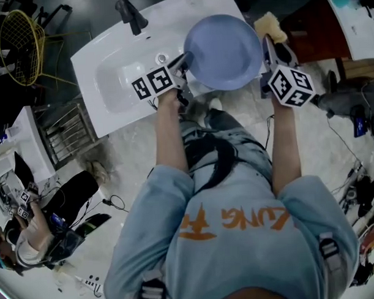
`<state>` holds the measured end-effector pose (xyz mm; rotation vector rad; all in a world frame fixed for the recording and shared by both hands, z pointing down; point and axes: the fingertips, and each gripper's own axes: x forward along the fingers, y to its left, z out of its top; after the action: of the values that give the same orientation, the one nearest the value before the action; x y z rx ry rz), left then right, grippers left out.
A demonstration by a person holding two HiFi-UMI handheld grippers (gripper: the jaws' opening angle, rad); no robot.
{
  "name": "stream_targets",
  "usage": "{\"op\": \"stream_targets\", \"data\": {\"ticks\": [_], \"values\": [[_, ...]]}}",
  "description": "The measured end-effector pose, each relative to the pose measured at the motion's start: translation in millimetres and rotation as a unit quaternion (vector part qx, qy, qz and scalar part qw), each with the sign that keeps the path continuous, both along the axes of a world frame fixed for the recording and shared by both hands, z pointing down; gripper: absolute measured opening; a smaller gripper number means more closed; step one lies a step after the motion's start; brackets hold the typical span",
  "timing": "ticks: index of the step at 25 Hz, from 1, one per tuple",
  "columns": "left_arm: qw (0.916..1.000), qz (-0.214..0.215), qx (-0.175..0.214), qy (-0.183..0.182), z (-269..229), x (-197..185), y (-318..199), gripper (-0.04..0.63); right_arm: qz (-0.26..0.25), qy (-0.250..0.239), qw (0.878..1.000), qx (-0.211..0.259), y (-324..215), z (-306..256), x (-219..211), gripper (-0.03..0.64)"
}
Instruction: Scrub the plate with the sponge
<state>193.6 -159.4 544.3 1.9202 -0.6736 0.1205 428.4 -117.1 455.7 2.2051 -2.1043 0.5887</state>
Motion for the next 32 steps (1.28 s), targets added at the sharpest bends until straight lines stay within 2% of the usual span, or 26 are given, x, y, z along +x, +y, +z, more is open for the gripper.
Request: {"op": "stream_targets", "data": {"ticks": [7, 14, 22, 28, 32], "values": [[0.9979, 0.046, -0.032, -0.033, 24.3, 59.3, 4.4, 0.054, 0.036, -0.018, 0.999, -0.024, 13.6, 25.2, 51.2, 0.049], [0.9914, 0.065, -0.056, -0.098, 42.5, 69.5, 8.8, 0.044, 0.049, -0.032, 0.998, -0.034, 24.1, 39.4, 65.9, 0.049], [0.9797, 0.126, -0.033, -0.153, 52.4, 80.3, 16.5, 0.058, 0.04, -0.028, 0.999, -0.024, 9.4, 28.8, 66.4, 0.049], [0.9761, 0.155, -0.007, -0.152, 40.8, 73.1, 10.1, 0.154, 0.021, -0.015, 1.0, 0.013, -18.8, -6.7, 55.1, 0.049], [0.979, 0.142, 0.013, -0.146, 24.8, 54.3, -0.8, 0.169, -0.01, -0.006, 0.999, 0.036, -42.1, -32.7, 30.1, 0.049]]}}
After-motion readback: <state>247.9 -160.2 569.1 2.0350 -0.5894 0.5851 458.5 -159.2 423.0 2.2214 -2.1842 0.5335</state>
